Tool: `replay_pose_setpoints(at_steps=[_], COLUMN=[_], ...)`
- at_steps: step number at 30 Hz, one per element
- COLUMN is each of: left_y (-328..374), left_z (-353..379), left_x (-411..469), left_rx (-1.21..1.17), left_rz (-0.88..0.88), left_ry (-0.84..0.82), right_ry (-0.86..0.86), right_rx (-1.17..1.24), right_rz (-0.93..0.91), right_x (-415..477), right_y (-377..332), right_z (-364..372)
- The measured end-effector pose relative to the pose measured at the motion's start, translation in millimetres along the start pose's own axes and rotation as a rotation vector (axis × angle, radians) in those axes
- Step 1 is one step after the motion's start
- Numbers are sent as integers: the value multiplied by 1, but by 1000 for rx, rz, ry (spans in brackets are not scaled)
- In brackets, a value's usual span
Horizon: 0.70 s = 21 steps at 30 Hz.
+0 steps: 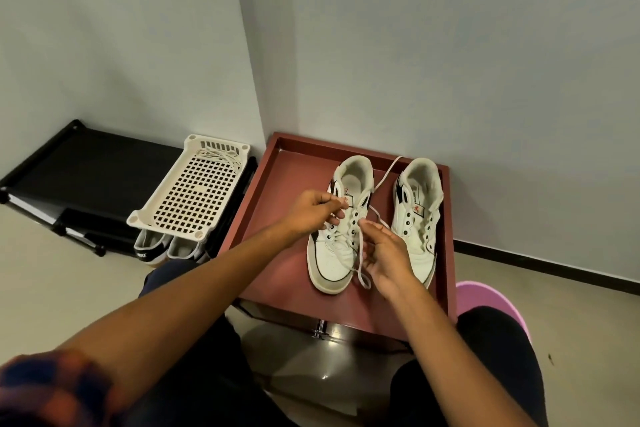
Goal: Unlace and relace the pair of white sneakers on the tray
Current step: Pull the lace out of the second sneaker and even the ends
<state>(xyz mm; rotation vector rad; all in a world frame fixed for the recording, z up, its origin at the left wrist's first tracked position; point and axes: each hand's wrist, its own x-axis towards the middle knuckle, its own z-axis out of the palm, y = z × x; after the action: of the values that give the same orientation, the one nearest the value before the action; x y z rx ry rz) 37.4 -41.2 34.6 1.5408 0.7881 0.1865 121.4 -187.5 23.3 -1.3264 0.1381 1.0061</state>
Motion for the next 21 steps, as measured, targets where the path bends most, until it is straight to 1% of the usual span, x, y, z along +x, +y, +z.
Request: replay_pose_setpoints(at_steps=[3, 5, 8, 11, 13, 15, 17, 19, 21], left_y=[-4, -10, -18, -24, -26, -27, -26, -23, -19], left_z=[-6, -9, -17, -27, -32, -36, -38, -34, -23], left_x=[-7, -9, -13, -16, -15, -13, -11, -9, -7], left_rx=[-47, -62, -85, -119, -88, -40, 126, 351, 501], left_rz=[-43, -49, -42, -41, 4, 54, 116, 189, 233], left_ry=[-85, -87, -19, 35, 102, 195, 247, 203, 134], right_ry=[-25, -39, -8, -38, -32, 57, 211, 335, 371], right_rx=[111, 145, 56, 30, -17, -165, -409, -584, -744], right_rz=[14, 16, -23, -7, -10, -143, -334, -430, -450], right_x=[7, 11, 14, 13, 14, 16, 17, 18, 22], right_y=[13, 23, 38, 42, 39, 30, 21, 8, -2], right_z=[22, 38, 56, 66, 63, 52, 37, 24, 17])
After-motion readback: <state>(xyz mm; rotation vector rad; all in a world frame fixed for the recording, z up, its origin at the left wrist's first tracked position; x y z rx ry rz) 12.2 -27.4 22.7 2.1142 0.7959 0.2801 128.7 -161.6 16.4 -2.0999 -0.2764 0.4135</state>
